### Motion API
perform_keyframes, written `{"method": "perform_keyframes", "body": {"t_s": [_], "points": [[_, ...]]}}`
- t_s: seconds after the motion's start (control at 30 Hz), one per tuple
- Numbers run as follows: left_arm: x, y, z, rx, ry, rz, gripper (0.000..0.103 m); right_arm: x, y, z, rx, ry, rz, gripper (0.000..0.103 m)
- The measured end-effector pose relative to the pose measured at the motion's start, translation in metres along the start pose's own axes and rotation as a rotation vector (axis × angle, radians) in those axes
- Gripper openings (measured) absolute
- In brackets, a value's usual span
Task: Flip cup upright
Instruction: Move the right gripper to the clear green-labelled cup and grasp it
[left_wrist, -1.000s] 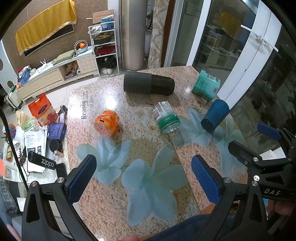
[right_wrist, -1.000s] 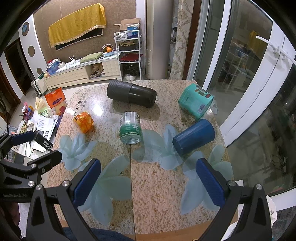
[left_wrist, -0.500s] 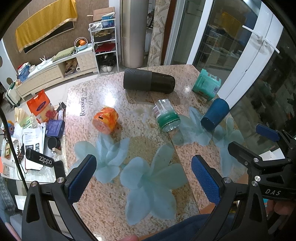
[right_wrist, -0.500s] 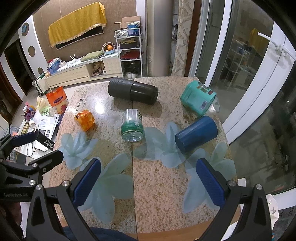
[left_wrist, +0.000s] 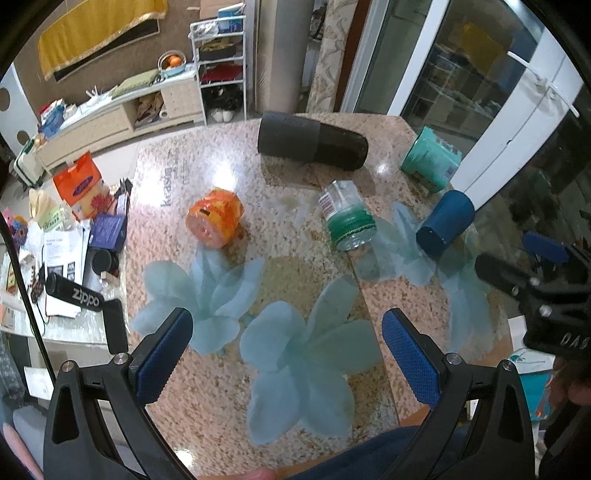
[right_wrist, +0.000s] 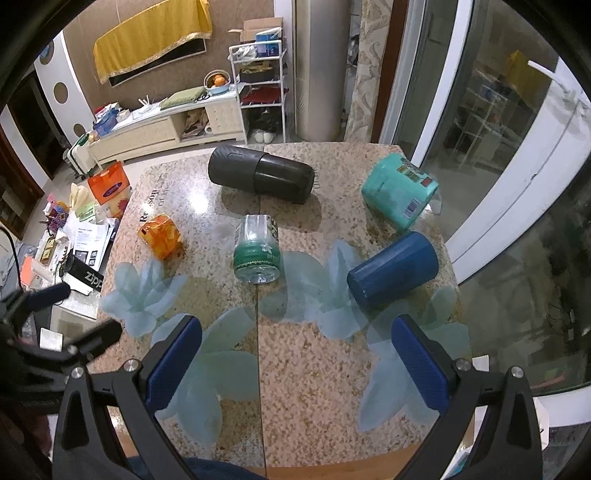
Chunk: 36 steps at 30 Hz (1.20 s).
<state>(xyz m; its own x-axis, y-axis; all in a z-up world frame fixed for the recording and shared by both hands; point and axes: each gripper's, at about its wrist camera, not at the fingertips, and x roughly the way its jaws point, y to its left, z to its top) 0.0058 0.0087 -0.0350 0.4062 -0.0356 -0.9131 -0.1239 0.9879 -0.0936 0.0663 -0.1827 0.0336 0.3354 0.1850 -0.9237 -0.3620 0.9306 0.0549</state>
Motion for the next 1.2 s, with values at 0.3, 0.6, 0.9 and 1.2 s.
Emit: {"method": "perform_keyframes", "body": {"t_s": [0.3, 0.6, 0.9, 1.2], "points": [[0.04, 0.012, 0.003, -0.089, 0.102, 0.036, 0.103, 0.023, 0.01, 0.038, -0.079, 0.073, 0.063, 0.103], [0.071, 0.028, 0.006, -0.185, 0.151, 0.069, 0.103, 0.065, 0.02, 0.069, -0.18, 0.154, 0.102, 0.103], [0.101, 0.032, -0.001, -0.24, 0.201, 0.07, 0.103, 0.12, 0.034, 0.096, -0.217, 0.27, 0.147, 0.103], [0.126, 0.04, -0.006, -0.278, 0.238, 0.079, 0.103, 0.171, 0.04, 0.099, -0.179, 0.413, 0.164, 0.103]]}}
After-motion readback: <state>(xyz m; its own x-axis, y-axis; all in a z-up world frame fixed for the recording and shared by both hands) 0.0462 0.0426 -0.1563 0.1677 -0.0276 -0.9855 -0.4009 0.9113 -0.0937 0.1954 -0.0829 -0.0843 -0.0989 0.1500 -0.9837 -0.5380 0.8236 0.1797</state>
